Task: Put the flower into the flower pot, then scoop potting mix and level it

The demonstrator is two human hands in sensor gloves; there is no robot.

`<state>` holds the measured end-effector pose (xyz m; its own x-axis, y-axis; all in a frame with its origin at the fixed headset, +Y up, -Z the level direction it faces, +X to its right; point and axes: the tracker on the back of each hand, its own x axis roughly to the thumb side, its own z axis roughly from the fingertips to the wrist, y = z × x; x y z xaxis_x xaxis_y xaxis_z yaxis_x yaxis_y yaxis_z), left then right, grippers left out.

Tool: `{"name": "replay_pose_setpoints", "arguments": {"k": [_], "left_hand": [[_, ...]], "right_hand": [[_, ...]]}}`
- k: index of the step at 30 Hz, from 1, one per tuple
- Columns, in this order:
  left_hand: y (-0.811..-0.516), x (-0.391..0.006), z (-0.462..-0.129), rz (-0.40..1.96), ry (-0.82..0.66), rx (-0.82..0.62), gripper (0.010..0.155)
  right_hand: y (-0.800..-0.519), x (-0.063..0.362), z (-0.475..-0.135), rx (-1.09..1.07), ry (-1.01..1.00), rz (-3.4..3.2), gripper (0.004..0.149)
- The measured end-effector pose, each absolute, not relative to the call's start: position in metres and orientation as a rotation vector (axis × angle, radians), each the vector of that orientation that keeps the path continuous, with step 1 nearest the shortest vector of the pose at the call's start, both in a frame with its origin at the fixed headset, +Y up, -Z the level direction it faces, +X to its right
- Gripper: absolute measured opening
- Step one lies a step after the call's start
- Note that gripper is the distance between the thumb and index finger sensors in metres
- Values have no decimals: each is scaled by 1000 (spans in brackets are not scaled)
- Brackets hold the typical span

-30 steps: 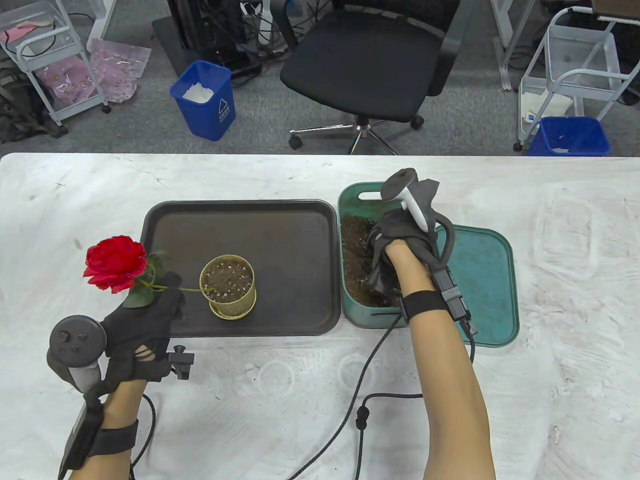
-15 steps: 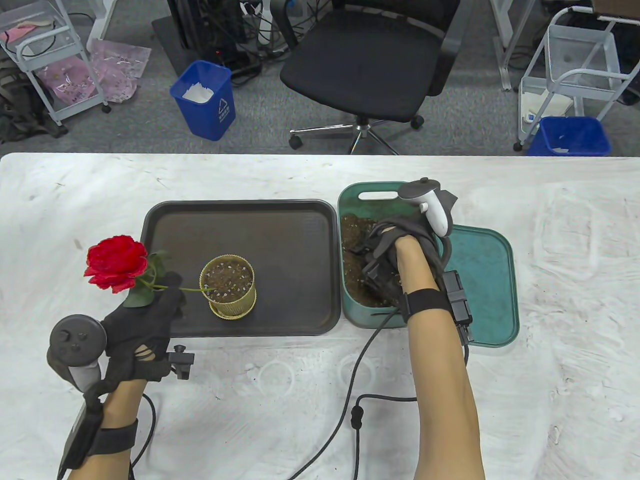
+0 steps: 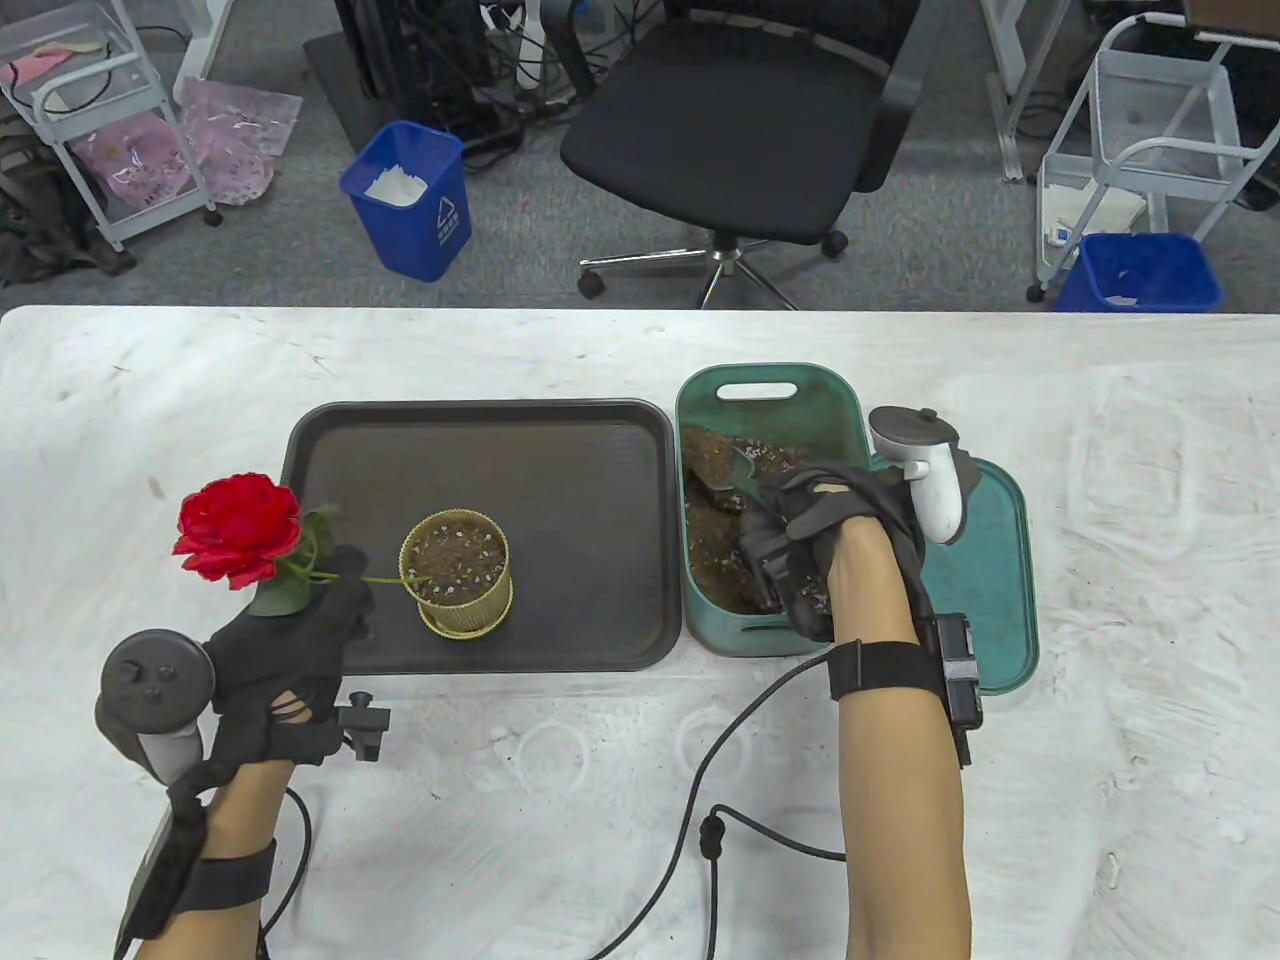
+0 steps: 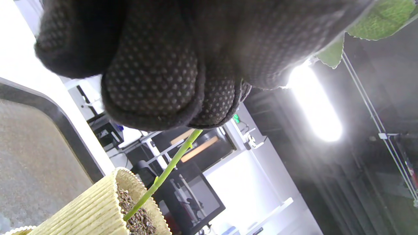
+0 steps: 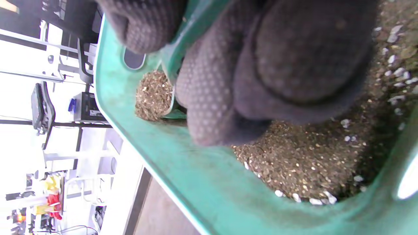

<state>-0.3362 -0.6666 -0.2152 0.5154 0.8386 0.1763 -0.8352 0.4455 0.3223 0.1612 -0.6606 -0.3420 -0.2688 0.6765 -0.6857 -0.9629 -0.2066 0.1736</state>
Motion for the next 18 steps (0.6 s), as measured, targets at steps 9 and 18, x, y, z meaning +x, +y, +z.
{"name": "replay_pose_setpoints", "arguments": {"k": [9, 18], "left_hand": [[-669, -340, -217, 1055, 26, 389, 43], [-669, -339, -217, 1059, 18, 384, 43]], "right_hand": [[-639, 171, -310, -554, 579, 1715, 53], [-613, 140, -283, -362, 583, 1691, 53]]}}
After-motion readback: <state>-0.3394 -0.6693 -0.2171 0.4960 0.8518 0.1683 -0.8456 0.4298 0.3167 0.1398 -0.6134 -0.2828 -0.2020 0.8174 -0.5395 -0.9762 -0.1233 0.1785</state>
